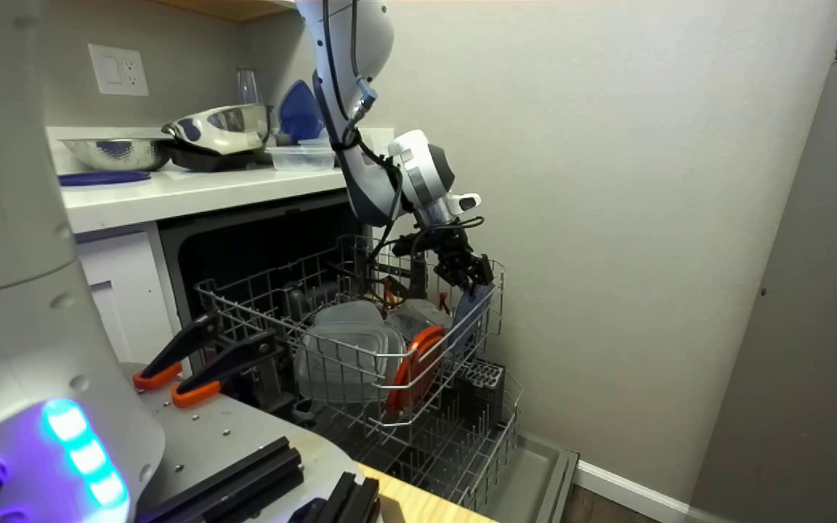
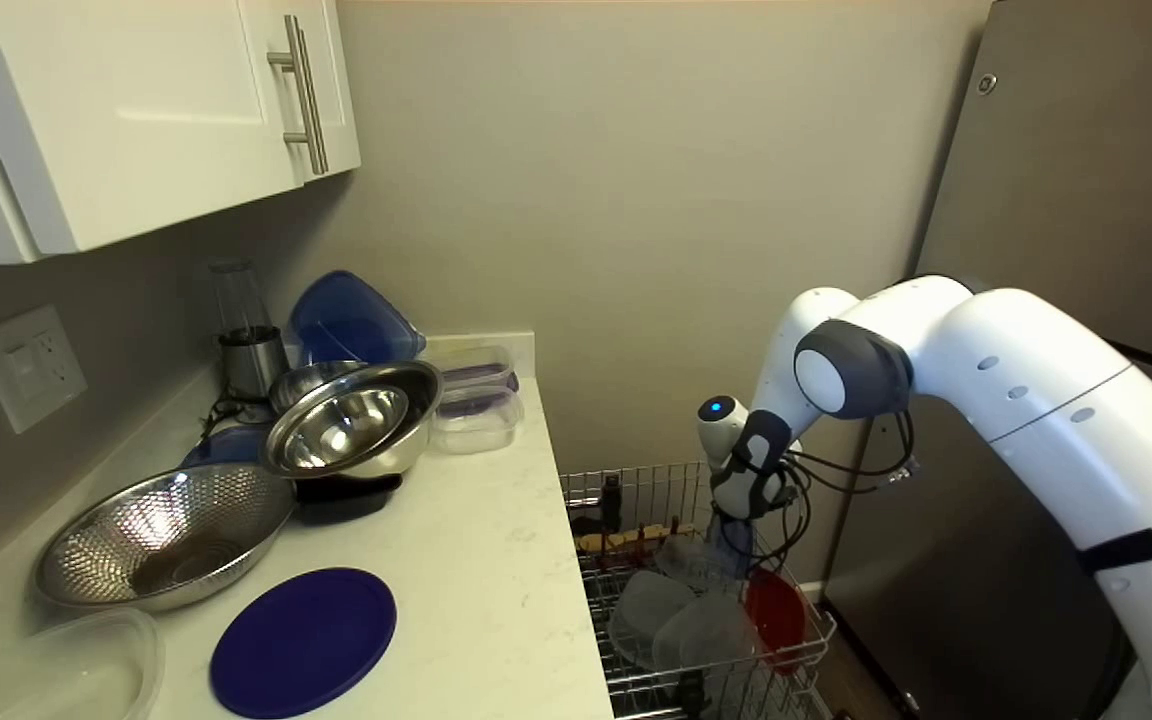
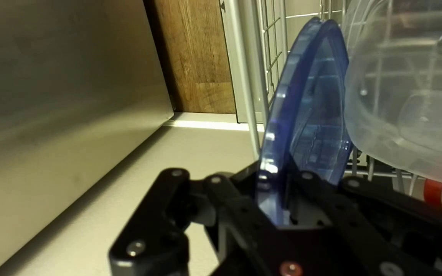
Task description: Put one lid in the dishwasher
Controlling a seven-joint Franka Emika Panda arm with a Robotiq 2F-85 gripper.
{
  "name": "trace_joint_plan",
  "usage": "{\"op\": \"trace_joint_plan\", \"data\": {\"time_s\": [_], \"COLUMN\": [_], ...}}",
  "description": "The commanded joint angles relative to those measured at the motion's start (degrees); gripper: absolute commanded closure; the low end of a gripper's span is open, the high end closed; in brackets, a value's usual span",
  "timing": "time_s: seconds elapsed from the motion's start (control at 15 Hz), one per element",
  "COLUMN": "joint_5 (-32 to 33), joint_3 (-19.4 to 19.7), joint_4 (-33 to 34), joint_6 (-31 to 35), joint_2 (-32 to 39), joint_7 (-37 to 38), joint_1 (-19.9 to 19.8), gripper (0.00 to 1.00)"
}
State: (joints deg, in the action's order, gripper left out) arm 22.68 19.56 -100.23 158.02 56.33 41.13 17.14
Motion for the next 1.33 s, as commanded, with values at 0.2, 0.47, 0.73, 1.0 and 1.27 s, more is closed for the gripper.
{"op": "trace_joint_plan", "data": {"time_s": [0.2,0.47,0.73,1.0,1.27], "joint_5": [-4.0,-4.0,-3.5,-2.9,-3.7], "joint_3": [0.6,1.3,2.4,4.5,2.0], "joint_4": [1.1,1.0,0.6,-0.5,-2.1], "joint_6": [-0.2,-0.3,-0.4,-0.2,1.5], "joint_2": [1.0,0.5,-0.2,-1.5,-4.2], "joint_7": [-3.1,-3.1,-3.0,-2.7,-6.5], "joint_1": [-0.1,0.3,0.8,1.8,-0.9], "gripper": [0.97,0.58,0.32,0.08,0.0]}}
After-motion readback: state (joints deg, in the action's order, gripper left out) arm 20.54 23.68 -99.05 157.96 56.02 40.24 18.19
